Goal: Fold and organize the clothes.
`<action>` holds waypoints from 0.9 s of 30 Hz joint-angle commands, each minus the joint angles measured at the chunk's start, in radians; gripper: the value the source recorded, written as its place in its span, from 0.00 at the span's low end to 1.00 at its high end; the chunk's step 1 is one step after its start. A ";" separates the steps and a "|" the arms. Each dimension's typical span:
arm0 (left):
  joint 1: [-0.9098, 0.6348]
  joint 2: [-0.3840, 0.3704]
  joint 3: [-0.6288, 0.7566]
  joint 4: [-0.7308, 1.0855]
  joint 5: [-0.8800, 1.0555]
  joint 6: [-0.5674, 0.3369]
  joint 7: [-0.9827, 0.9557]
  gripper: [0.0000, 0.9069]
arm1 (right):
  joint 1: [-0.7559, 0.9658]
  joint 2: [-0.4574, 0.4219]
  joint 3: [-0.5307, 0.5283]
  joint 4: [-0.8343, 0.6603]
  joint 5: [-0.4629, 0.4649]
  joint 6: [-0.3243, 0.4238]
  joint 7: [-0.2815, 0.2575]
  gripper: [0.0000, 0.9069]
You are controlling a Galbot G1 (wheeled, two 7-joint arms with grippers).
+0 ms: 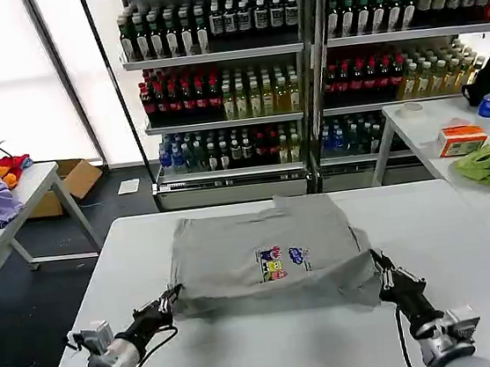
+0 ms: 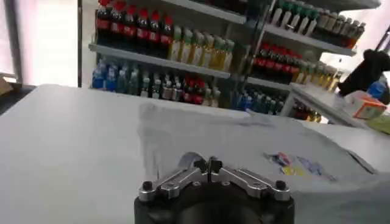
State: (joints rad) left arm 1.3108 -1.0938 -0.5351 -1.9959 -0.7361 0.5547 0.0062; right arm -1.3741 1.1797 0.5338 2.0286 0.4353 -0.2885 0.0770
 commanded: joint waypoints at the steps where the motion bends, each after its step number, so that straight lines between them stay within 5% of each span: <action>1: -0.133 0.022 0.022 0.116 -0.051 0.011 -0.008 0.68 | 0.191 0.002 -0.122 -0.183 -0.032 -0.055 0.065 1.00; 2: -0.139 0.021 0.025 0.122 -0.050 0.011 -0.011 1.00 | 0.195 0.017 -0.131 -0.189 -0.032 -0.056 0.057 1.00; 13: -0.124 -0.030 0.036 0.171 0.044 -0.015 -0.009 1.00 | 0.049 0.030 -0.043 -0.059 -0.087 -0.052 -0.010 1.00; 22: 0.061 -0.010 -0.019 0.030 0.080 -0.009 -0.027 1.00 | -0.186 0.049 0.047 0.068 -0.119 -0.119 0.030 1.00; 27: 0.130 -0.037 -0.001 0.028 0.125 -0.008 -0.035 1.00 | -0.158 0.082 0.007 0.019 -0.122 -0.160 0.145 1.00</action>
State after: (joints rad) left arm 1.3451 -1.1281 -0.5283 -1.9301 -0.6442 0.5486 -0.0193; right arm -1.4553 1.2389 0.5317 2.0296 0.3322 -0.3980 0.1343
